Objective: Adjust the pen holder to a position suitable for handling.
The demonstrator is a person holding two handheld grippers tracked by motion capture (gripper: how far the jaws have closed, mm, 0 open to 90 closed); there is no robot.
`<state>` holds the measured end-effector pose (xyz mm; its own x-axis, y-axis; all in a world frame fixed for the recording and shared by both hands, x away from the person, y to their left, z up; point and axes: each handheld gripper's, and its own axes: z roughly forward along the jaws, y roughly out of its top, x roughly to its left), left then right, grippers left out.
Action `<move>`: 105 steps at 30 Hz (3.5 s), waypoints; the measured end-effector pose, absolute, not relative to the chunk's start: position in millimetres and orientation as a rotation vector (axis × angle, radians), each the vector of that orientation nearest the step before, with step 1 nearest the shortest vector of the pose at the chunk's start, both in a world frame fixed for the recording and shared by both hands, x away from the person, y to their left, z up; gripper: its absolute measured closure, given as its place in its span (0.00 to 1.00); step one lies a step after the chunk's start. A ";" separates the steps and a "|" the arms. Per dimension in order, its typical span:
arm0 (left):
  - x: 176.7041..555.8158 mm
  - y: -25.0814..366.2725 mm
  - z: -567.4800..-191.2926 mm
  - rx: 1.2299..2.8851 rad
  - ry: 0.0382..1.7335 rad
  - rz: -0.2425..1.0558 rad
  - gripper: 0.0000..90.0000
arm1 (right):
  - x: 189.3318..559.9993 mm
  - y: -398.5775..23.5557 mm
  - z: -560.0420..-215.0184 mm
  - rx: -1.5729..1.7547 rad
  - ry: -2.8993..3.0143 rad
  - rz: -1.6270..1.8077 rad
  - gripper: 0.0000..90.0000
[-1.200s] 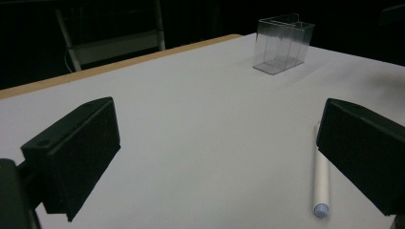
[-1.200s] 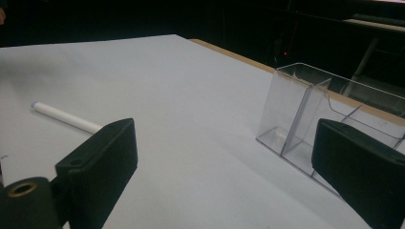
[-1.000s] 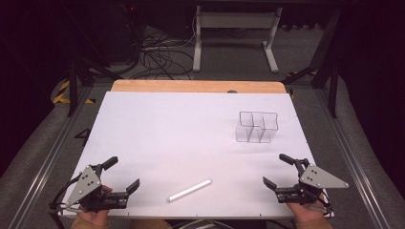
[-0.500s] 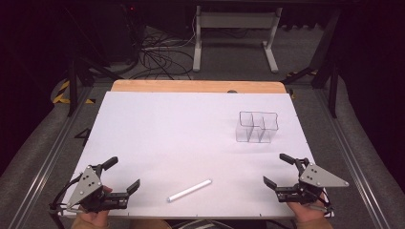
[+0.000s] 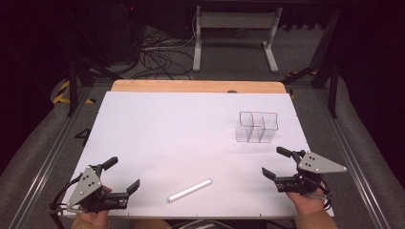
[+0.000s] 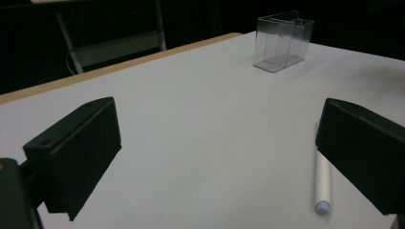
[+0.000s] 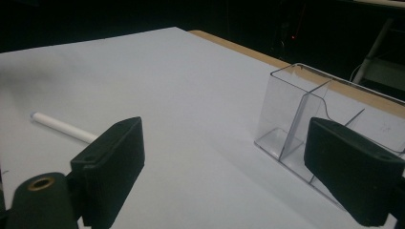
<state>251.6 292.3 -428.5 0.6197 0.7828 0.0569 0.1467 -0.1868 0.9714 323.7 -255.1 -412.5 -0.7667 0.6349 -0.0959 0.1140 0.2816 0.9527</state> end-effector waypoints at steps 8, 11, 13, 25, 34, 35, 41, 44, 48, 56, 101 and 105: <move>251.8 292.1 -428.8 1.692 0.773 0.688 0.03 | 337.2 -251.7 -403.6 0.683 2.103 1.465 0.17; 252.8 292.2 -429.2 1.693 0.775 0.686 0.03 | 342.1 -252.4 -401.9 0.710 2.098 1.469 0.18; 252.8 292.1 -429.0 1.696 0.773 0.686 0.03 | 344.4 -252.0 -400.8 0.707 2.095 1.468 0.18; 252.4 291.7 -428.8 1.698 0.770 0.689 0.03 | 354.5 -250.0 -383.2 0.641 2.157 1.366 0.19; 251.6 293.1 -429.2 1.697 0.775 0.687 0.03 | 368.2 -246.4 -357.7 0.548 2.268 1.212 0.34; 251.2 293.3 -429.2 1.696 0.776 0.688 0.03 | 369.6 -245.7 -354.8 0.537 2.279 1.198 0.34; 249.5 294.6 -429.3 1.697 0.781 0.692 0.03 | 382.0 -240.2 -343.2 0.499 2.351 1.103 0.35; 248.7 294.6 -429.5 1.689 0.784 0.693 0.03 | 389.6 -238.7 -341.0 0.494 2.378 1.072 0.35; 249.0 294.9 -429.6 1.692 0.785 0.691 0.03 | 398.1 -236.9 -339.0 0.490 2.388 1.044 0.35; 249.5 294.9 -429.4 1.696 0.780 0.693 0.03 | 411.7 -232.4 -337.6 0.485 2.400 1.017 0.34; 251.7 295.2 -430.6 1.700 0.782 0.679 0.03 | 485.7 -209.5 -365.6 0.329 2.651 0.662 0.54; 251.9 295.5 -430.8 1.699 0.782 0.678 0.03 | 490.1 -207.8 -371.5 0.311 2.679 0.611 0.58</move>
